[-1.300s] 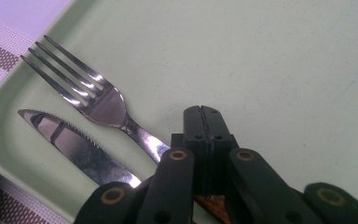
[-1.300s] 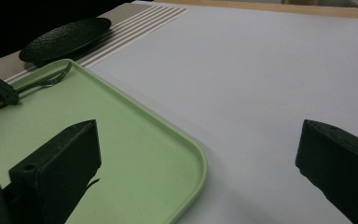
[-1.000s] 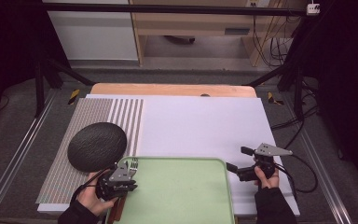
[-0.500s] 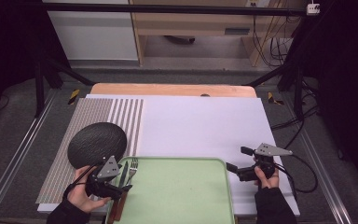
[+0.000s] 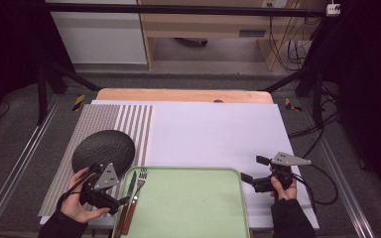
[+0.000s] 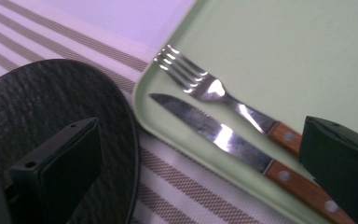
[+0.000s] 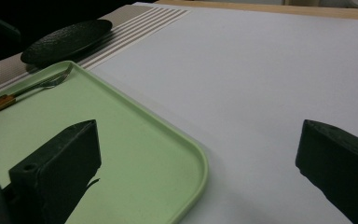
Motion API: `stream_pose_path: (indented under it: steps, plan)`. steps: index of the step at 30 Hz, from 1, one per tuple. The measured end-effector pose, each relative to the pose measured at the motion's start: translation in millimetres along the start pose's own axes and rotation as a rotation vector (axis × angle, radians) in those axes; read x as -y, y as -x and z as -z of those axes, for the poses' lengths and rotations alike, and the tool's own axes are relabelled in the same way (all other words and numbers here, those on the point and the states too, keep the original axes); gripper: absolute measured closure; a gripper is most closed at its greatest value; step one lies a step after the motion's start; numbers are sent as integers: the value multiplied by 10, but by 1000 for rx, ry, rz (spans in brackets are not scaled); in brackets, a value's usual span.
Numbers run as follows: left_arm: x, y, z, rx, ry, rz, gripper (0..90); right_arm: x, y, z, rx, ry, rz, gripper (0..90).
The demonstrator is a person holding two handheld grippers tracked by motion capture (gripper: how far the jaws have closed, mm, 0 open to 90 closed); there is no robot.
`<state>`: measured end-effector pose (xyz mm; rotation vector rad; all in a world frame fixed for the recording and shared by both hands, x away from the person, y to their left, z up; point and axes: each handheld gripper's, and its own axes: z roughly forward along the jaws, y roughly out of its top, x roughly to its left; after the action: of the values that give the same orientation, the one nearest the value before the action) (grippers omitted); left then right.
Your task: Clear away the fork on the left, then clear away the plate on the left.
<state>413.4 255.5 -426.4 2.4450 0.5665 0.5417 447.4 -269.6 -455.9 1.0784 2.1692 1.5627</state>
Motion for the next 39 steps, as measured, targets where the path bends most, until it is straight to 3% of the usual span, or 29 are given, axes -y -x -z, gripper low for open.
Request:
stream_pose_path:
  steps: [5,20,27,31,39]
  plan:
    - [58,-44,37,-26,8,-40,0,-1,0,5,1,1,-1,6]
    - [258,-189,46,-150,-98,-111,0,-1,2,4,3,0,-1,6]
    - [318,-216,59,-199,-112,-171,0,-1,4,-1,3,-1,-2,6]
    - [348,-224,60,-224,-129,-226,0,0,1,-1,1,0,-1,6]
    - [379,-223,34,-263,-160,-275,0,-1,4,5,4,0,-1,6]
